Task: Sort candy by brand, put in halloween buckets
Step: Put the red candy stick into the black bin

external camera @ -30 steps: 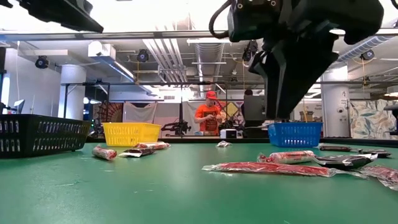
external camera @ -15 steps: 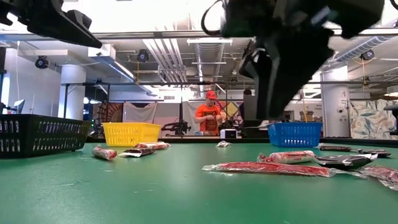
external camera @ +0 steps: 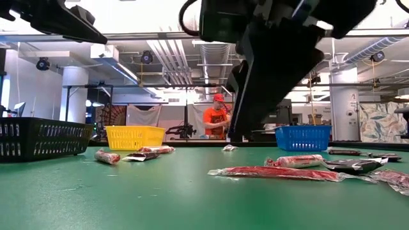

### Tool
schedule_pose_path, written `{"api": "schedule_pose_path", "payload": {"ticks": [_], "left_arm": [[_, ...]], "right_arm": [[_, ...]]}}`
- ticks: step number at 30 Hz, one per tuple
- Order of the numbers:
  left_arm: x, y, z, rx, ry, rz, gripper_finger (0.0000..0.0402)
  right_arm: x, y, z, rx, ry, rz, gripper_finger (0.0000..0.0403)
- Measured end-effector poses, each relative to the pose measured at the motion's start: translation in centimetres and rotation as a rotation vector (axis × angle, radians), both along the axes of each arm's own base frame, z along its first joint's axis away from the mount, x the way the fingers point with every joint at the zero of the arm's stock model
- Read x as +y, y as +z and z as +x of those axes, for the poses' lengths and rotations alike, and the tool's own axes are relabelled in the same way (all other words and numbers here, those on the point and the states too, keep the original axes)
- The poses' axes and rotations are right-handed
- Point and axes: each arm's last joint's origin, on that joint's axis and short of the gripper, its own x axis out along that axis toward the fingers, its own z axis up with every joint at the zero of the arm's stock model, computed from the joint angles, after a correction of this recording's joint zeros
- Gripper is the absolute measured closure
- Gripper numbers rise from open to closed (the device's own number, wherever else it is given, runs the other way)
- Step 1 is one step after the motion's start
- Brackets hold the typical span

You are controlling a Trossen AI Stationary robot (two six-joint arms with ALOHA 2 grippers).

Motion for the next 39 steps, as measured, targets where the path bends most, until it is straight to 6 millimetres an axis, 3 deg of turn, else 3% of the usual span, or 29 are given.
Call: {"api": "schedule_pose_path", "payload": {"ticks": [8,15,26,34,39], "left_arm": [[0.0,0.0,0.1,-0.003,-0.002,0.005,0.03],[0.0,0.1,0.1,-0.008,-0.002,0.0,0.03],[-0.3,-0.1,0.5,-0.013,-0.001,-0.01,0.03],[-0.7,-0.5,1.2,-0.008,-0.013,-0.018,0.03],[-1.3,-0.7,1.9,-0.019,-0.05,-0.038,0.03]], "right_arm": [[1.1,-1.9,1.3,0.122,-0.002,-0.047,0.025],[1.2,-2.4,1.8,0.144,-0.017,-0.055,0.0274],[1.0,-3.0,2.1,0.149,-0.006,-0.069,0.0384],[0.2,-1.6,2.0,0.077,-0.044,-0.173,0.0389],[-0.9,0.9,3.4,-0.122,-0.066,-0.229,0.039]]}}
